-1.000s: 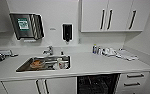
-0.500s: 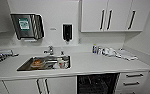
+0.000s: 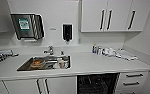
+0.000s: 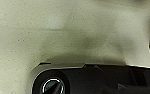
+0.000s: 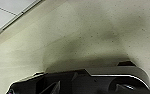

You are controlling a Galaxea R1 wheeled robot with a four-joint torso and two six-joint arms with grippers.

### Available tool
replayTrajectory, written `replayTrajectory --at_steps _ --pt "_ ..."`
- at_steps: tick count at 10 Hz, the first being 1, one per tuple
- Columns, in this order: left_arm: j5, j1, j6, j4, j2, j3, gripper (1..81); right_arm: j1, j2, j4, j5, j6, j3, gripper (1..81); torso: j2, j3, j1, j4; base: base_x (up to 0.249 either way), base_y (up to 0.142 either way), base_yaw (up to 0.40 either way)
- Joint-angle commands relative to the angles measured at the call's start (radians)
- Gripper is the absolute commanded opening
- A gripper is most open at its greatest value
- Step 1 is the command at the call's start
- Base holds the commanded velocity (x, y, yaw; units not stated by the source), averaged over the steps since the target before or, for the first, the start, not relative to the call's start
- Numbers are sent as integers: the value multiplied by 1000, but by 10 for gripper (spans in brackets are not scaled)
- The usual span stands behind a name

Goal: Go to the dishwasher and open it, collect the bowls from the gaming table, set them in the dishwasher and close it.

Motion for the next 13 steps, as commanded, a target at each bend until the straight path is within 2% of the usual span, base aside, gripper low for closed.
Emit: replayTrajectory --at_steps 1,3,10,11,12,13 --pt "38 -54 0 8 39 -70 811 25 87 -90 -1 0 -143 811 100 0 -64 0 0 0 0" --pt "38 -54 0 10 41 -76 811 10 113 -121 1 1 -171 811 113 0 -73 0 0 0 0" --pt "40 -54 1 13 41 -85 811 -18 195 -124 18 1 -272 811 361 0 -232 0 0 0 0" --pt "40 -54 1 13 43 -93 811 -16 208 -120 18 3 -297 811 395 27 -254 0 0 0 0" --pt "40 -53 0 13 46 -99 811 -12 222 -112 18 3 -320 811 430 74 -276 0 0 0 0" --pt "43 -54 0 13 47 -105 811 -6 232 -112 18 6 -329 811 461 94 -296 0 0 0 0"
